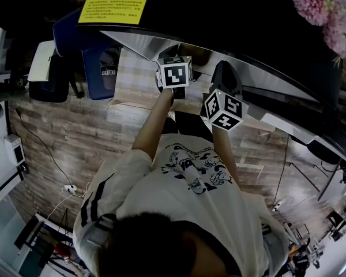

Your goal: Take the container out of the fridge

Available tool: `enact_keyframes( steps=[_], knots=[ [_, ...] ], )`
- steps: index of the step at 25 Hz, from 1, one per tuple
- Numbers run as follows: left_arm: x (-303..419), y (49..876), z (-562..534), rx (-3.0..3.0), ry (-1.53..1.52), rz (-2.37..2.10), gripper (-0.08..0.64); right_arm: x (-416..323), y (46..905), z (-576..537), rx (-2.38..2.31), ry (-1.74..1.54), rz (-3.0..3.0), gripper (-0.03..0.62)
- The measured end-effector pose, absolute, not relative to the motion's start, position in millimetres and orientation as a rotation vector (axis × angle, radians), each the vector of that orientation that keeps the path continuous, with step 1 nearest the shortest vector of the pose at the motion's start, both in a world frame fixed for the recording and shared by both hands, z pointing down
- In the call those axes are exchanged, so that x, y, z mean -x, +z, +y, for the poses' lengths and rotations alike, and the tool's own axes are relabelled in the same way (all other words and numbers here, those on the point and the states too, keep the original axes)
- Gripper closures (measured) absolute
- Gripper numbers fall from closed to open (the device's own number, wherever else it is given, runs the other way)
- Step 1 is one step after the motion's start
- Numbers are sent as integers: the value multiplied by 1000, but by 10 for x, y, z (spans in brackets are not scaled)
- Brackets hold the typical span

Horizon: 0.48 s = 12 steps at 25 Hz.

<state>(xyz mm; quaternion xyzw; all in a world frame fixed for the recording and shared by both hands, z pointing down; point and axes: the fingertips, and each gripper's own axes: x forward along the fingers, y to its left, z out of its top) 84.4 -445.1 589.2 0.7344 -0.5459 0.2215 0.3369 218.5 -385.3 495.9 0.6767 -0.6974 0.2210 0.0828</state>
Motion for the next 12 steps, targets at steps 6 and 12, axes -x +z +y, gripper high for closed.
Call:
enact_keyframes(
  steps=[6, 12],
  knots=[
    [-793, 5827, -4371, -1929, 576, -1417, 529, -2098, 4894, -3806, -2019, 638, -2097, 541],
    [-697, 5763, -4263, -1941, 574, -1420, 529, -2013, 4848, -3716, -2025, 628, -2104, 541]
  ],
)
